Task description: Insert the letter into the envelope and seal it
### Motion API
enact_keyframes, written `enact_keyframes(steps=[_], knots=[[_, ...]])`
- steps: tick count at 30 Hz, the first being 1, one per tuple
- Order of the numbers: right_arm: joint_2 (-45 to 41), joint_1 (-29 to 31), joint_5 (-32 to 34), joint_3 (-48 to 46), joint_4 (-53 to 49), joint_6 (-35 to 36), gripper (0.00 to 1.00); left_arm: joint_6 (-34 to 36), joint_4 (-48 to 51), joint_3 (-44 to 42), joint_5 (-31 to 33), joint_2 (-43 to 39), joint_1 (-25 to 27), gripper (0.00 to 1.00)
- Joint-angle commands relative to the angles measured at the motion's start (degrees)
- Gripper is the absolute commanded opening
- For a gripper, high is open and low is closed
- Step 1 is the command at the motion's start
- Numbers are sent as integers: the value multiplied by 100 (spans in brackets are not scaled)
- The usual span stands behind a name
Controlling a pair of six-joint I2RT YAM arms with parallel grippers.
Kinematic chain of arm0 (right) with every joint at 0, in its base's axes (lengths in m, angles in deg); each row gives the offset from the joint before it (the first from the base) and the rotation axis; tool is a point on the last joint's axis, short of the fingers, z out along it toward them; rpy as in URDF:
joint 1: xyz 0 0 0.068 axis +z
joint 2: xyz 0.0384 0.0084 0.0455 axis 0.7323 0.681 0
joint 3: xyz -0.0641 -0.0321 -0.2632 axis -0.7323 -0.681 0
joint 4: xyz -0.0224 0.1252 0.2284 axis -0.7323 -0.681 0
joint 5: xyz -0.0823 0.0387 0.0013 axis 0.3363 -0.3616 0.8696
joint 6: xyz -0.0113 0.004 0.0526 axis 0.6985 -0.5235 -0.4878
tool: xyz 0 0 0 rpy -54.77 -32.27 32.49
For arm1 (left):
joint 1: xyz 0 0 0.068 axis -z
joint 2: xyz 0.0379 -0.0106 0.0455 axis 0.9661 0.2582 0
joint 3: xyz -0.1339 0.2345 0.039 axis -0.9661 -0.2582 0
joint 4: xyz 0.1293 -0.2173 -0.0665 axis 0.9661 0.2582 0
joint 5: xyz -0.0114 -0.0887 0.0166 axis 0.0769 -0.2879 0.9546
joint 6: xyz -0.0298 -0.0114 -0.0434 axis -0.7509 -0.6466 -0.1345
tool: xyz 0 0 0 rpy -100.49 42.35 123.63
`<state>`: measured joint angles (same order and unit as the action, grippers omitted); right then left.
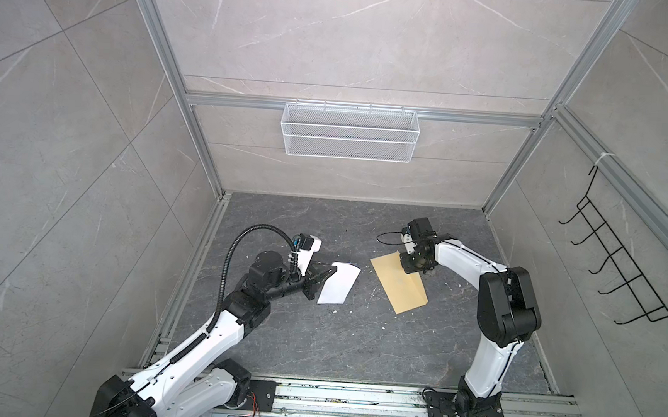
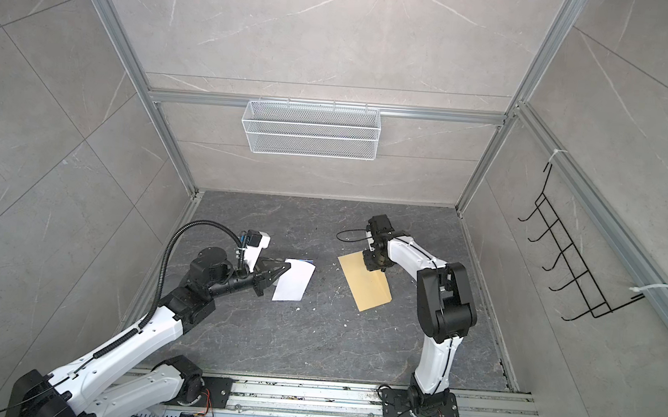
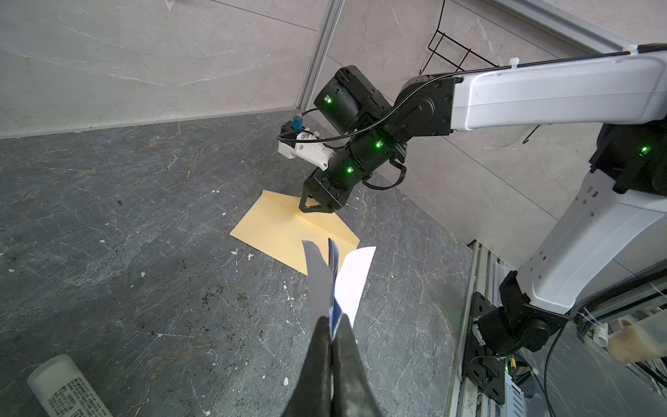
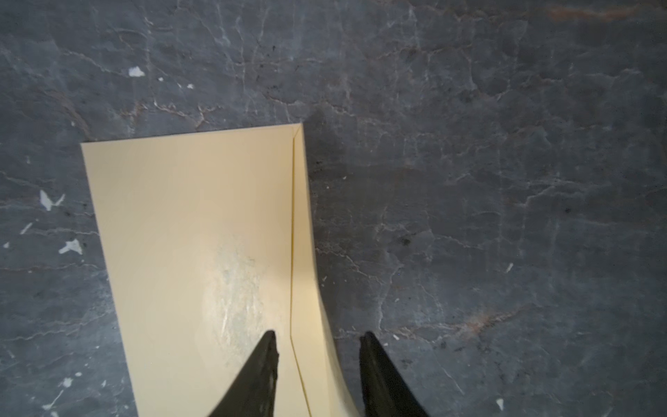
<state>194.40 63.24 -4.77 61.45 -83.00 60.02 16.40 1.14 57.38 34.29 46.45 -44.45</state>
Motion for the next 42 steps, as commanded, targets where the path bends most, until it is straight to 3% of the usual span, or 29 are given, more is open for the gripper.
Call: enact_keyframes(steps=[1, 6, 11, 15, 20, 25, 30, 42], knots=[[143, -48, 73, 185, -186, 24, 33, -62, -241, -33, 23, -128, 0, 0], [203, -82, -19, 146, -195, 4, 12, -83, -246, -42, 63, -114, 0, 0], [96, -98, -570, 67, -150, -348, 0, -277, -467, -119, 134, -103, 0, 0], [-334, -100, -1844, -298, 300, -1177, 0, -587, -934, -260, 242, -63, 0, 0], [-978, -95, -3095, -1145, 1552, -2469, 0, -881, -1244, -266, 211, 109, -1, 0], [-1186, -92, -3546, -1777, 2735, -3530, 0, -1006, -1404, -246, 165, 220, 0, 0], [-975, -77, -3927, -2037, 3423, -3976, 0, -1189, -1573, -257, 190, 305, -1, 0], [-284, -51, -4216, -1923, 3802, -4008, 0, -1622, -1908, -244, 225, 596, 0, 0]])
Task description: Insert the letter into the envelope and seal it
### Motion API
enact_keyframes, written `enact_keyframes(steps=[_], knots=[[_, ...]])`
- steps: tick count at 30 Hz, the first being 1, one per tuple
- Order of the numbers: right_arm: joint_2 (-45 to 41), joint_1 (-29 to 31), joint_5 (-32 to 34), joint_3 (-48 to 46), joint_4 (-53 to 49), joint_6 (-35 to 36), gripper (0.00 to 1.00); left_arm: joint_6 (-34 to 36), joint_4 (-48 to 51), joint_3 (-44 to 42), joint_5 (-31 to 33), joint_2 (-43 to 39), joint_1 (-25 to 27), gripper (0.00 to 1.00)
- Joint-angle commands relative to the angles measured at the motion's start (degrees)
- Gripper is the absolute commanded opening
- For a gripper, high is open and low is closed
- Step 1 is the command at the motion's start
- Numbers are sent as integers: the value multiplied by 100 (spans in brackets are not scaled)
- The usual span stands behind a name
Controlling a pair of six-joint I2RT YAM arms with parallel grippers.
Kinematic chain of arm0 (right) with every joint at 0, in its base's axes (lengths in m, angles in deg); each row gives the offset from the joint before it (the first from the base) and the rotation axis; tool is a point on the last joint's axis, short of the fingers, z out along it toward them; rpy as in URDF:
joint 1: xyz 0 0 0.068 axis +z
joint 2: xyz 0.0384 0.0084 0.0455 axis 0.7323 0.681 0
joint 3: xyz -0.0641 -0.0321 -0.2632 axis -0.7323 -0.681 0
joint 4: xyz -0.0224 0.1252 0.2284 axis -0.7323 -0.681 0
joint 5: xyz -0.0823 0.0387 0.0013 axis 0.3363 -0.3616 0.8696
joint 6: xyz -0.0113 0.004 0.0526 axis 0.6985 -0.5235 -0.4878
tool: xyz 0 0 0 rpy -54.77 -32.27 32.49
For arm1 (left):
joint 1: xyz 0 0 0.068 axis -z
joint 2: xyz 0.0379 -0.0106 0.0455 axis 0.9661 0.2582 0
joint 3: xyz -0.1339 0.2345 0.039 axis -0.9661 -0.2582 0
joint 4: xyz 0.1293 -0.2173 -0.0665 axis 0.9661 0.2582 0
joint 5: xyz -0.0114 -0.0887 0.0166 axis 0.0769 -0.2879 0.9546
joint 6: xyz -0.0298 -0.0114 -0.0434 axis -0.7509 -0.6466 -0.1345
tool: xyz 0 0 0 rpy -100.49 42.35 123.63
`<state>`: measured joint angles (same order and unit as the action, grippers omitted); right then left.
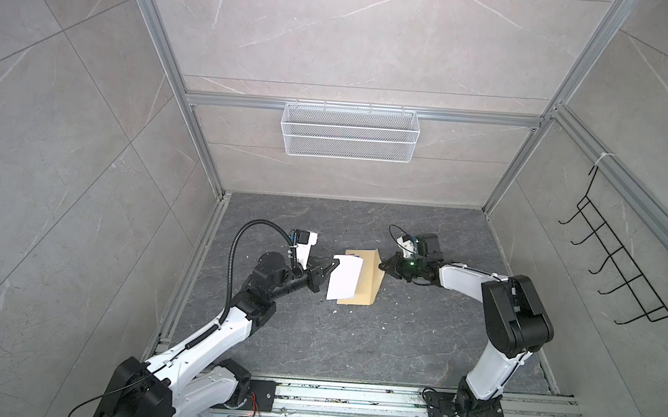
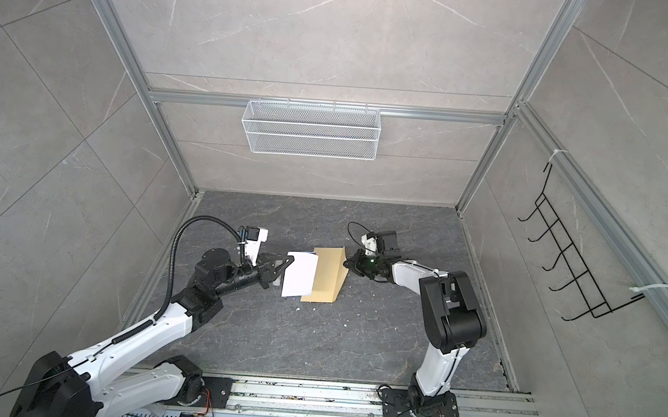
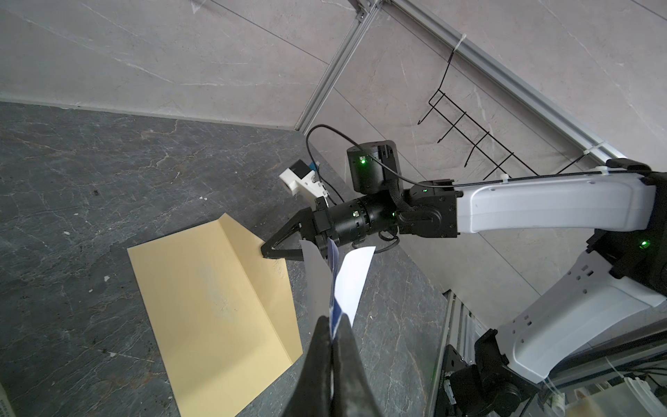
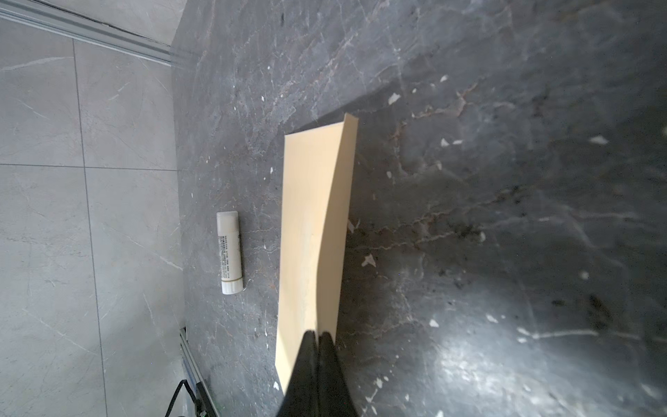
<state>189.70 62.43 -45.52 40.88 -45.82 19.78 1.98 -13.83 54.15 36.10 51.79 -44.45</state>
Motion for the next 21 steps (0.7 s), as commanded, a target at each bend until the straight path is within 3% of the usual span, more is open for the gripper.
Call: enact_keyframes(steps=[1, 5, 7, 9, 11, 13, 17, 21], knots=[[230, 36, -124, 156, 73, 40, 0, -207, -421, 99, 52, 96, 0, 0], [367, 29, -91, 207, 24, 138, 0, -345, -496, 135, 94, 216, 0, 0], [382, 32, -92, 214, 10, 210, 10, -453, -560, 145, 140, 276, 0, 0], [290, 30, -81, 201, -27, 346, 26, -588, -620, 140, 215, 355, 0, 0], [-45, 34, 6, 94, -67, 560, 50, -759, -723, 138, 310, 420, -1, 0], [-565, 26, 144, -119, 22, 713, 62, -1009, -893, 99, 451, 474, 0, 0], [-1819, 29, 158, -719, 459, 861, 73, -1432, -1245, 144, 482, 636, -27, 0], [-2770, 29, -470, -1476, 1997, 176, 83, -1746, -1573, 373, 106, 909, -52, 0]])
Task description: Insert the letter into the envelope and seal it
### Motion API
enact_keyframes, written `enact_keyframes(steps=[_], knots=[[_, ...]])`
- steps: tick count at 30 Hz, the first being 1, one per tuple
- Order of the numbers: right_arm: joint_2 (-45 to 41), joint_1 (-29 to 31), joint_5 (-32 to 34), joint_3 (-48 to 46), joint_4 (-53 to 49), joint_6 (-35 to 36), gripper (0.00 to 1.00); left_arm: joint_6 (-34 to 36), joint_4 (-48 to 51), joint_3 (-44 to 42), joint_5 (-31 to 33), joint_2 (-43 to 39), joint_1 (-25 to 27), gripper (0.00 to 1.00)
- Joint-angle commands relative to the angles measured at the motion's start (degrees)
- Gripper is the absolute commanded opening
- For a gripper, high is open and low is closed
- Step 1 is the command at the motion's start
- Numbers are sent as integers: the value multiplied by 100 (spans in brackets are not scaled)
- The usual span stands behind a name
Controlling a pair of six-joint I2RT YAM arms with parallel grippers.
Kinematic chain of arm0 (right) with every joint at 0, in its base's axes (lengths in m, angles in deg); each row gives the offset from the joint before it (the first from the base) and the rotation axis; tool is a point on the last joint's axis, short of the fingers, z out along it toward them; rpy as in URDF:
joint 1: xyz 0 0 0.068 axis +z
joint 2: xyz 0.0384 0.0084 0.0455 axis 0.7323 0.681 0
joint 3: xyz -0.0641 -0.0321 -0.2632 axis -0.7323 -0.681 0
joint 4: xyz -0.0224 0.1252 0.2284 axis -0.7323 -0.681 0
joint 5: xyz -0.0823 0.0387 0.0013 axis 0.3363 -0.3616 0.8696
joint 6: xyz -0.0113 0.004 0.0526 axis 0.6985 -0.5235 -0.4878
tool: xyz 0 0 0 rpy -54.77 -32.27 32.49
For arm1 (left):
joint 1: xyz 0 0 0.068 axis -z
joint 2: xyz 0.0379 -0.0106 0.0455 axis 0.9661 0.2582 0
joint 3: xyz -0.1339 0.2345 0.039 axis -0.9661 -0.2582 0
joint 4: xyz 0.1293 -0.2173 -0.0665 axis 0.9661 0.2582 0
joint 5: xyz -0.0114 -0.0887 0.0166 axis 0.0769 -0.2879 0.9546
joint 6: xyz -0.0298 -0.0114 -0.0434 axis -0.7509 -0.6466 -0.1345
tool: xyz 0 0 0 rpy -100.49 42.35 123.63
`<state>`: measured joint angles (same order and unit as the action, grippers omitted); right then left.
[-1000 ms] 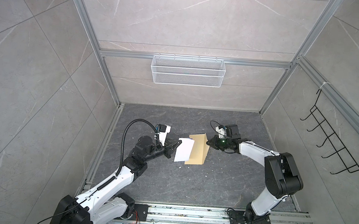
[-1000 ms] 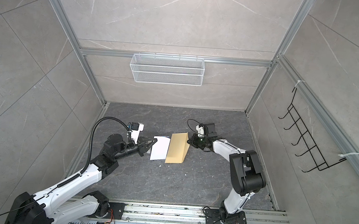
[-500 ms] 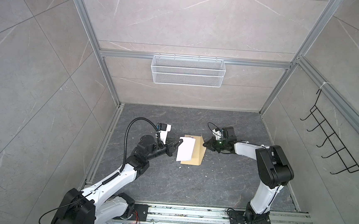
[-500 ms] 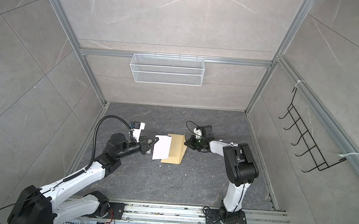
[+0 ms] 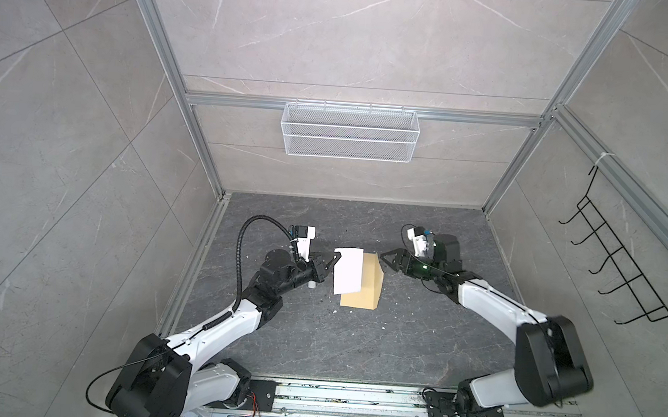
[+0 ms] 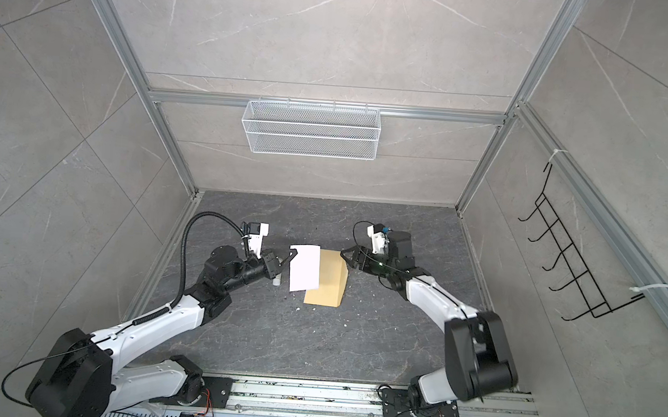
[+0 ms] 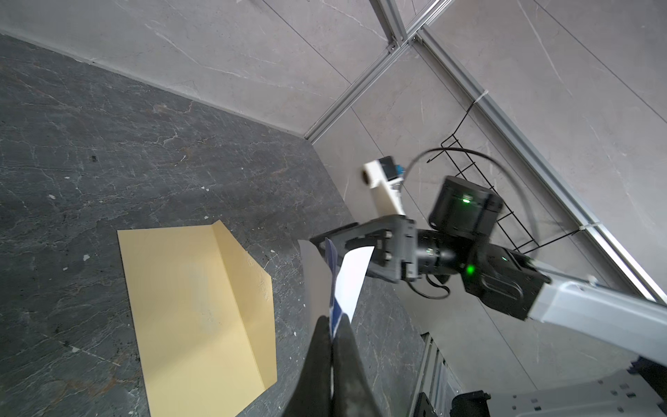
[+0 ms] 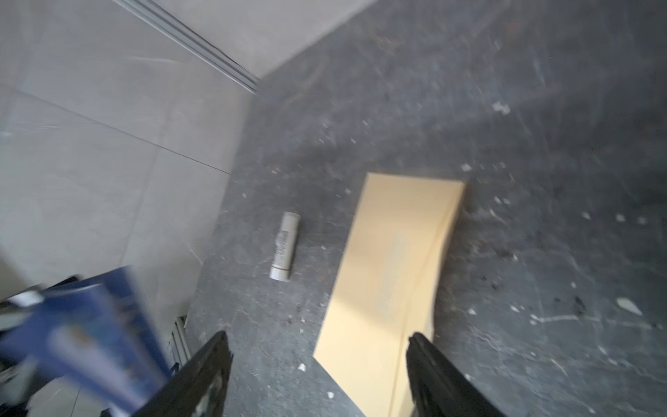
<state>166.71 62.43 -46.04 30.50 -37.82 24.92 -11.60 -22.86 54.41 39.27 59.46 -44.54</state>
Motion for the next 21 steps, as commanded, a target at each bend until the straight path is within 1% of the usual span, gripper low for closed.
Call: enact_keyframes(steps=[1, 3, 5, 7, 10, 13, 17, 21], knots=[[-651, 29, -561, -601, 1605, -574, 85, -420, -720, 428, -380, 210, -57, 0], [-920, 36, -773, -757, 2121, -917, 89, -359, -672, 698, -828, 352, -55, 0], [-1003, 39, -935, -760, 2325, -1110, 90, -181, -518, 952, -1280, 454, -53, 0], [-1058, 47, -1123, -751, 2531, -1259, 92, -98, -390, 1111, -1573, 520, -53, 0], [-1131, 145, -1257, -743, 2593, -1315, 95, -78, -362, 1159, -1605, 536, -53, 0], [-1139, 426, -1211, -808, 2753, -1373, 95, -184, -535, 1127, -1583, 586, -53, 0], [-1066, 891, -894, -948, 2942, -1378, 95, -554, -1070, 1032, -1472, 728, -53, 0], [-892, 1144, -703, -1066, 3198, -1453, 95, -795, -1397, 1032, -1474, 878, -53, 0]])
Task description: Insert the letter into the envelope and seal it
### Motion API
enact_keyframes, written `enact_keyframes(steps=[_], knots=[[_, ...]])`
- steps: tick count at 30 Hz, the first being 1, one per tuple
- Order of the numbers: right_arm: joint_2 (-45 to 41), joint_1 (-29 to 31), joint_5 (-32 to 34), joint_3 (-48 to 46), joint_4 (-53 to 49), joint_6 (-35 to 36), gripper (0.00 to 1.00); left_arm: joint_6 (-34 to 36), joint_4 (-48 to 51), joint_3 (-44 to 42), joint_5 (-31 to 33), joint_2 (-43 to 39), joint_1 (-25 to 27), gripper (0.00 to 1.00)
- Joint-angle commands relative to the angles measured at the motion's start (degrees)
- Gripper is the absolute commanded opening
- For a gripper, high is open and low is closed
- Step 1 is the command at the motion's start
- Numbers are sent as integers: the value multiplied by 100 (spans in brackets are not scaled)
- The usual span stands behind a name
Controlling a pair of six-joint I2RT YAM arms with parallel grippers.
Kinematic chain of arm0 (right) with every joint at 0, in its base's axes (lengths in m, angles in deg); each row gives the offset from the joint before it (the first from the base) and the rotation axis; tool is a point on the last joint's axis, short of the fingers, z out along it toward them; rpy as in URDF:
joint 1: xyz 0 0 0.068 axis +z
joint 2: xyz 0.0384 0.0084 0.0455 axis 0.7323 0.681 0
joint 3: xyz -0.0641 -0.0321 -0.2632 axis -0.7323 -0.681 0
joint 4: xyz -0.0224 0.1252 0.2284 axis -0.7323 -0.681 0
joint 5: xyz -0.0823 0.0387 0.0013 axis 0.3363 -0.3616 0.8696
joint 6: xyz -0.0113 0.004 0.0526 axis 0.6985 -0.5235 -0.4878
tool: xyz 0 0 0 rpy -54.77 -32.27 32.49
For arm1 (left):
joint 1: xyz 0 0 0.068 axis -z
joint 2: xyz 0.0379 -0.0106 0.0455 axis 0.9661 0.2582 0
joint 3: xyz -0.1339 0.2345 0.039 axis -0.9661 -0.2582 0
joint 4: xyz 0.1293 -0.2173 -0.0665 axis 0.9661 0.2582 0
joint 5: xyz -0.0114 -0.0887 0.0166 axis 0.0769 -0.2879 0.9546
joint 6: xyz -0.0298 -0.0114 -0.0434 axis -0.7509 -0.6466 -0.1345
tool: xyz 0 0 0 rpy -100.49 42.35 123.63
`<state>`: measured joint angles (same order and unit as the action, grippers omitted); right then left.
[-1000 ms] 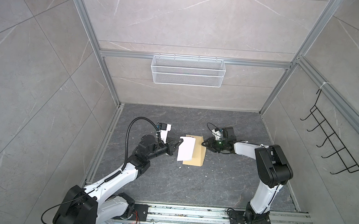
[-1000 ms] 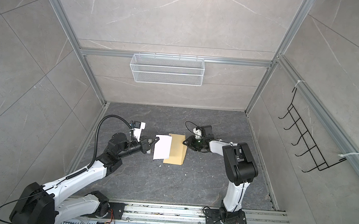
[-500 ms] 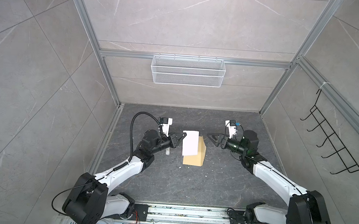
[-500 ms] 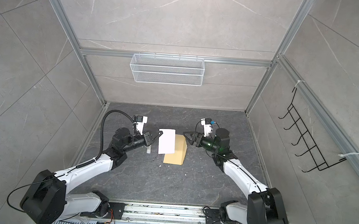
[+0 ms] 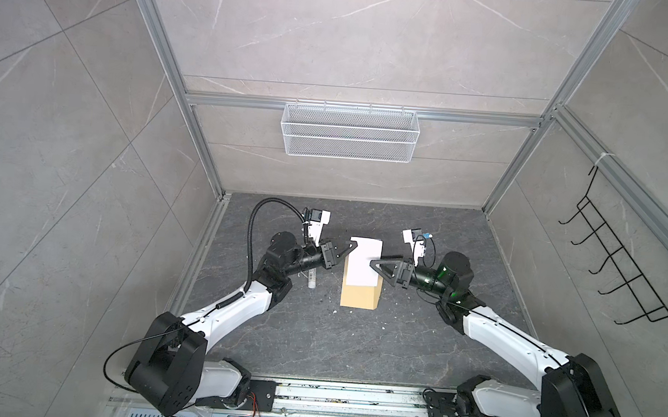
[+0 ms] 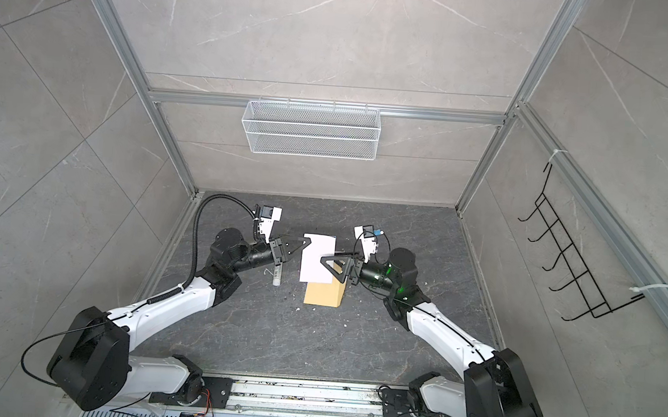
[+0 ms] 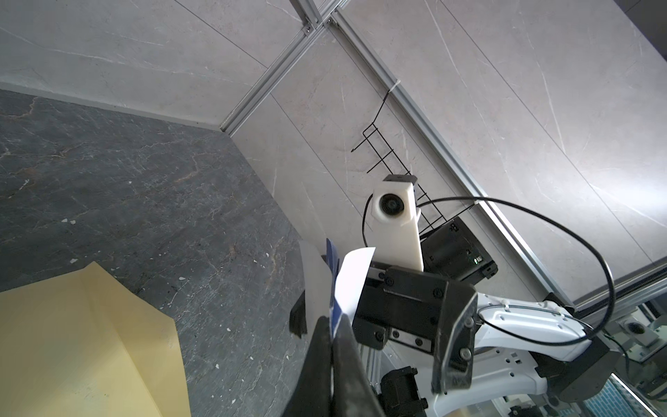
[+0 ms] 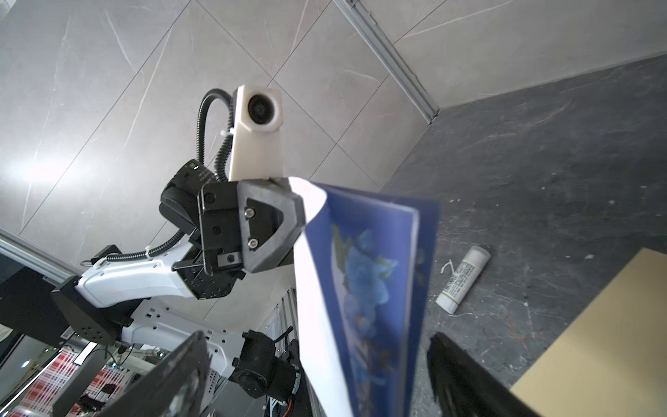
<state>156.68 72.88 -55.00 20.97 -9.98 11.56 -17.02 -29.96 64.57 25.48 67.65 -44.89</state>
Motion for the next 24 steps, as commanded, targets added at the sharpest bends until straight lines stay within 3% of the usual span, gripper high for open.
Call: enact_keyframes(steps=[1, 5, 7, 15, 20, 23, 24], knots=[[160, 121, 213, -139, 488, -158, 94, -282, -725, 27, -98, 75, -25, 0], [406, 183, 210, -198, 908, -399, 89, -299, -746, 42, -120, 94, -18, 0], [510, 222, 184, -210, 1074, -492, 80, -276, -717, 46, -124, 94, -18, 0], [745, 241, 83, -230, 1625, -823, 28, -132, -445, 97, -149, 86, -18, 0], [760, 253, 118, -285, 1675, -846, 2, 78, -115, 109, -116, 68, -18, 0], [653, 250, 395, -281, 1165, -604, 0, 289, 242, 108, -39, 12, -18, 0], [586, 253, 575, -285, 873, -488, 0, 393, 459, 108, 34, -18, -18, 6]])
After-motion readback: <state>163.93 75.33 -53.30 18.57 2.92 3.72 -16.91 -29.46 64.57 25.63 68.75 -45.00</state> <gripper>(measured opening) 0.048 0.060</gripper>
